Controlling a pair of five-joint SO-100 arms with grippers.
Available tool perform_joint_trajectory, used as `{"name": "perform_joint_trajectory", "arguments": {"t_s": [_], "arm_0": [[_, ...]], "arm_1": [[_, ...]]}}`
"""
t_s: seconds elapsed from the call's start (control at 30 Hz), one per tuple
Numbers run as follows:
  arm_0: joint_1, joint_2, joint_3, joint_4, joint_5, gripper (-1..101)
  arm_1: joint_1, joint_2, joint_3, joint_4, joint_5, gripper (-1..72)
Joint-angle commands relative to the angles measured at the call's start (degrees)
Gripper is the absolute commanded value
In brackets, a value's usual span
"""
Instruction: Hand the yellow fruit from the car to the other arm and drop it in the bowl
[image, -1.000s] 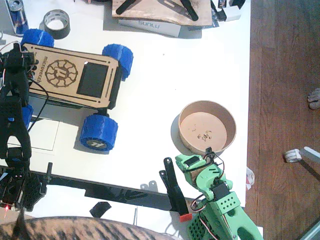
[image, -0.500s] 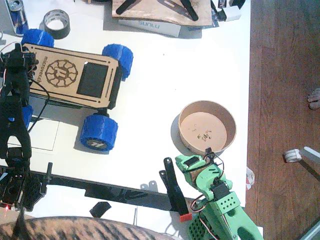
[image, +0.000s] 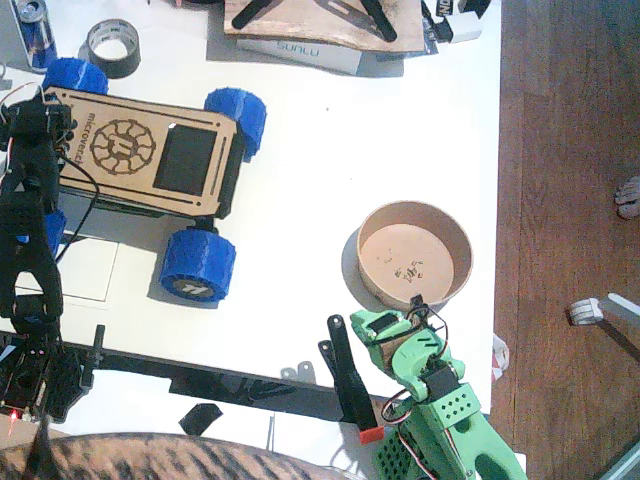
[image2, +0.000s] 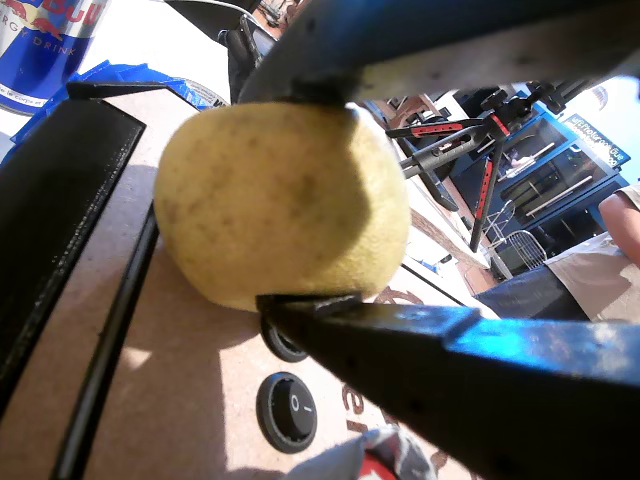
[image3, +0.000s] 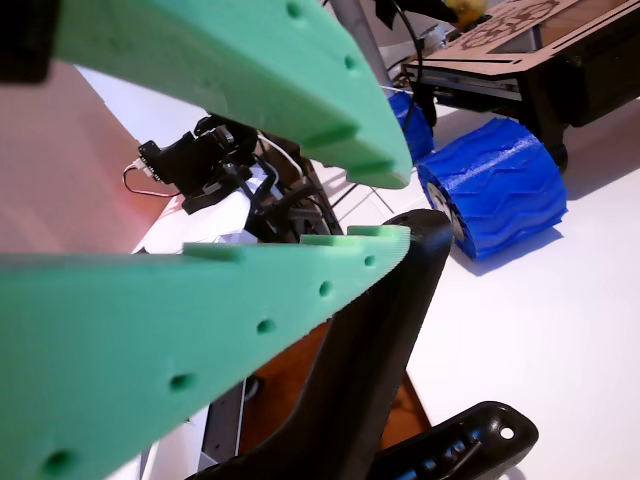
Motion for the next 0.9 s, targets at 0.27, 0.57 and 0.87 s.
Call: {"name": "perform_joint_trajectory", "arguments": {"t_s": [0.27, 0.57, 0.87], "arm_0": [[0.44, 0.7, -2.37, -0.53, -0.18, 0], [0.97, 15.73, -2.11, 9.23, -0.53, 0], [13.27, 30.15, -1.41, 22.32, -3.6, 0]], "arm_1": [[-0.7, 0.44, -0.26, 0.44, -0.88, 0.1], [-0.7, 0.44, -0.26, 0.53, -1.14, 0.1], [-0.7, 0.44, -0.26, 0.35, -1.05, 0.1]]}}
